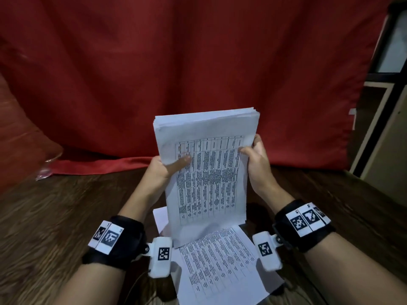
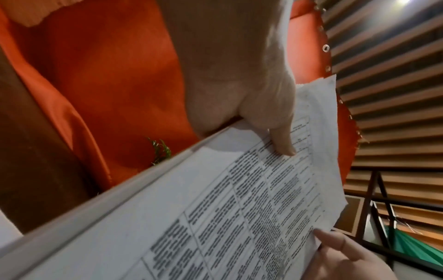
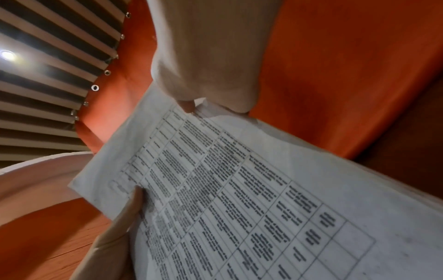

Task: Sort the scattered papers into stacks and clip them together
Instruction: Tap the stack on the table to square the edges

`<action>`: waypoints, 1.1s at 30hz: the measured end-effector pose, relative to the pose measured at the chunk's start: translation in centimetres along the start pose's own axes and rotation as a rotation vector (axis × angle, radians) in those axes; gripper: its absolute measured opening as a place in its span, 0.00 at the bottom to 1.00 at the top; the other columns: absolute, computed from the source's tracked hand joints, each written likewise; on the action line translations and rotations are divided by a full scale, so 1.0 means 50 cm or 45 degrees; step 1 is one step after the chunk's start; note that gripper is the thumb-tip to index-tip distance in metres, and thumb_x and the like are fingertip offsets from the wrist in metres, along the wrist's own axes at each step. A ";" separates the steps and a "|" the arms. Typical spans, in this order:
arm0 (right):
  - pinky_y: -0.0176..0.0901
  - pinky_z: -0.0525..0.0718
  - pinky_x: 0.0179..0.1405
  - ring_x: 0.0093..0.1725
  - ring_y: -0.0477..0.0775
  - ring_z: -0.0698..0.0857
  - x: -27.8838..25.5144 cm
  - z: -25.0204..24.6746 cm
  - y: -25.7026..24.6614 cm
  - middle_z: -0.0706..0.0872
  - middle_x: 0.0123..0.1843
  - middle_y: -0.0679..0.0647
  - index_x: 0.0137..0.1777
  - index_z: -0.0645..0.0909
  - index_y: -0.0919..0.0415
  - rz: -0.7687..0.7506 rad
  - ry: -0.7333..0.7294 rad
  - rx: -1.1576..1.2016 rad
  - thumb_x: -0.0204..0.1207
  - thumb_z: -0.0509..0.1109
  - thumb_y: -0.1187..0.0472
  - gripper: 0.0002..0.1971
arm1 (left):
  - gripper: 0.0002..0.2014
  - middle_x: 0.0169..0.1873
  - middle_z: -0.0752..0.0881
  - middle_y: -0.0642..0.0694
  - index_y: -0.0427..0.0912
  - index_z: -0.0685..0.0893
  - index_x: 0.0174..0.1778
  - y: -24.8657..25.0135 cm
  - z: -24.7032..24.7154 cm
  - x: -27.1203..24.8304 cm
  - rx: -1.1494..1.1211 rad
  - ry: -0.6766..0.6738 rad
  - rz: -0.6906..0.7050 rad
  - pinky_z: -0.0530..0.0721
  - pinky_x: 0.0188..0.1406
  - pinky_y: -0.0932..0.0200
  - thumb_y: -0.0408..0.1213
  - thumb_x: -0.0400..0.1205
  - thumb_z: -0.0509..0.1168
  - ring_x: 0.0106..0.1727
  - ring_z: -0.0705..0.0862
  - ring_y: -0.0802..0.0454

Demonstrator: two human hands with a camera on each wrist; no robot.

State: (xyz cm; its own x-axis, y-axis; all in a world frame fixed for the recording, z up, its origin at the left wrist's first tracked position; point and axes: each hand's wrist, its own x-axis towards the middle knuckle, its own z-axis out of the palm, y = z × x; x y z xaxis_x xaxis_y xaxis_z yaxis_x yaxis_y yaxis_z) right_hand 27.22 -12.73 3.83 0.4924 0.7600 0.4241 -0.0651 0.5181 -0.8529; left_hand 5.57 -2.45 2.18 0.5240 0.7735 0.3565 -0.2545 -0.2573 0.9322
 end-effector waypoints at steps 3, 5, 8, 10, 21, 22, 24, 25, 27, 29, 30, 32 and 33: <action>0.45 0.84 0.47 0.48 0.51 0.85 0.015 -0.018 0.023 0.87 0.50 0.55 0.53 0.76 0.58 0.139 0.036 -0.134 0.75 0.58 0.76 0.15 | 0.02 0.46 0.97 0.52 0.44 0.93 0.51 0.007 0.000 0.003 0.083 0.159 0.062 0.92 0.54 0.54 0.34 0.84 0.75 0.49 0.96 0.55; 0.41 0.78 0.39 0.41 0.50 0.82 0.021 -0.032 0.047 0.85 0.42 0.52 0.47 0.78 0.57 0.326 0.013 -0.586 0.73 0.60 0.75 0.13 | 0.07 0.35 0.95 0.59 0.42 0.91 0.44 0.021 -0.017 0.011 0.093 0.301 0.150 0.88 0.41 0.67 0.27 0.85 0.73 0.37 0.92 0.65; 0.44 0.79 0.34 0.40 0.55 0.82 0.006 -0.056 0.102 0.86 0.43 0.57 0.51 0.81 0.59 0.743 -0.376 -1.318 0.78 0.63 0.65 0.06 | 0.08 0.29 0.92 0.63 0.43 0.89 0.41 0.057 -0.069 0.012 0.117 0.457 0.243 0.85 0.36 0.70 0.29 0.85 0.74 0.32 0.86 0.70; 0.48 0.84 0.44 0.49 0.60 0.87 -0.012 -0.057 0.139 0.88 0.57 0.62 0.63 0.82 0.64 0.900 -0.687 -1.749 0.80 0.69 0.49 0.20 | 0.05 0.31 0.92 0.63 0.40 0.89 0.43 0.081 -0.114 0.008 0.115 0.527 0.310 0.86 0.38 0.68 0.31 0.85 0.75 0.33 0.87 0.70; 0.48 0.87 0.56 0.56 0.59 0.90 -0.020 0.041 0.202 0.91 0.59 0.58 0.61 0.85 0.68 0.892 -0.982 -2.112 0.68 0.84 0.43 0.31 | 0.14 0.51 0.96 0.48 0.33 0.90 0.66 0.116 -0.252 -0.059 0.262 0.741 0.347 0.94 0.47 0.62 0.36 0.87 0.75 0.44 0.94 0.60; 0.48 0.87 0.56 0.56 0.59 0.90 -0.019 0.041 0.204 0.91 0.58 0.57 0.60 0.86 0.68 0.898 -0.983 -2.083 0.69 0.84 0.45 0.29 | 0.13 0.48 0.95 0.52 0.34 0.90 0.65 0.114 -0.259 -0.063 0.263 0.760 0.333 0.93 0.43 0.66 0.35 0.87 0.75 0.40 0.93 0.65; 0.50 0.87 0.57 0.57 0.59 0.90 -0.018 0.041 0.205 0.92 0.58 0.58 0.61 0.87 0.69 0.898 -0.968 -2.031 0.69 0.84 0.49 0.28 | 0.12 0.42 0.95 0.59 0.36 0.89 0.65 0.110 -0.269 -0.071 0.229 0.782 0.301 0.91 0.40 0.69 0.35 0.87 0.75 0.38 0.92 0.69; 0.50 0.86 0.57 0.56 0.59 0.91 -0.019 0.039 0.208 0.92 0.58 0.59 0.61 0.87 0.69 0.904 -0.950 -1.994 0.69 0.85 0.51 0.27 | 0.12 0.39 0.95 0.63 0.37 0.89 0.65 0.109 -0.271 -0.075 0.212 0.777 0.295 0.91 0.42 0.69 0.36 0.87 0.75 0.39 0.92 0.69; 0.50 0.85 0.56 0.54 0.58 0.90 -0.022 0.033 0.210 0.92 0.58 0.60 0.61 0.86 0.70 0.898 -0.887 -1.894 0.69 0.85 0.57 0.25 | 0.11 0.38 0.94 0.69 0.38 0.89 0.64 0.104 -0.275 -0.082 0.215 0.775 0.284 0.91 0.44 0.70 0.37 0.87 0.74 0.40 0.92 0.71; 0.51 0.87 0.58 0.53 0.58 0.89 -0.027 0.022 0.206 0.91 0.56 0.59 0.59 0.84 0.69 0.891 -0.795 -1.707 0.69 0.85 0.63 0.21 | 0.10 0.37 0.93 0.71 0.39 0.90 0.60 0.096 -0.292 -0.083 0.228 0.787 0.277 0.91 0.44 0.71 0.39 0.87 0.75 0.40 0.92 0.72; 0.50 0.89 0.55 0.50 0.55 0.89 -0.028 0.015 0.199 0.91 0.52 0.57 0.56 0.84 0.66 0.877 -0.755 -1.617 0.68 0.85 0.65 0.18 | 0.10 0.39 0.94 0.69 0.40 0.91 0.57 0.092 -0.303 -0.085 0.227 0.794 0.270 0.92 0.47 0.67 0.42 0.85 0.77 0.42 0.93 0.69; 0.40 0.88 0.38 0.39 0.48 0.89 -0.027 0.003 0.169 0.90 0.43 0.51 0.47 0.85 0.60 0.802 -0.716 -1.438 0.70 0.84 0.66 0.10 | 0.16 0.47 0.97 0.58 0.42 0.95 0.54 0.081 -0.333 -0.078 0.191 0.893 0.273 0.95 0.56 0.50 0.50 0.79 0.83 0.51 0.96 0.54; 0.37 0.86 0.33 0.37 0.46 0.89 -0.024 -0.002 0.148 0.91 0.41 0.50 0.45 0.86 0.57 0.742 -0.707 -1.365 0.71 0.83 0.65 0.08 | 0.17 0.50 0.97 0.54 0.45 0.96 0.53 0.075 -0.354 -0.073 0.156 0.940 0.292 0.94 0.58 0.45 0.52 0.76 0.85 0.54 0.96 0.49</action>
State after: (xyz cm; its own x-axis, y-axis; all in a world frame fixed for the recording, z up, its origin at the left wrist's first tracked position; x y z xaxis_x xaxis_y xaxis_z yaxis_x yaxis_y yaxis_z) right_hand 26.23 -9.86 -3.01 0.1945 0.9531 -0.2320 0.6903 -0.3010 -0.6579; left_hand -11.65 4.02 3.27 -0.2179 0.8674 0.4474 -0.1767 -0.4860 0.8559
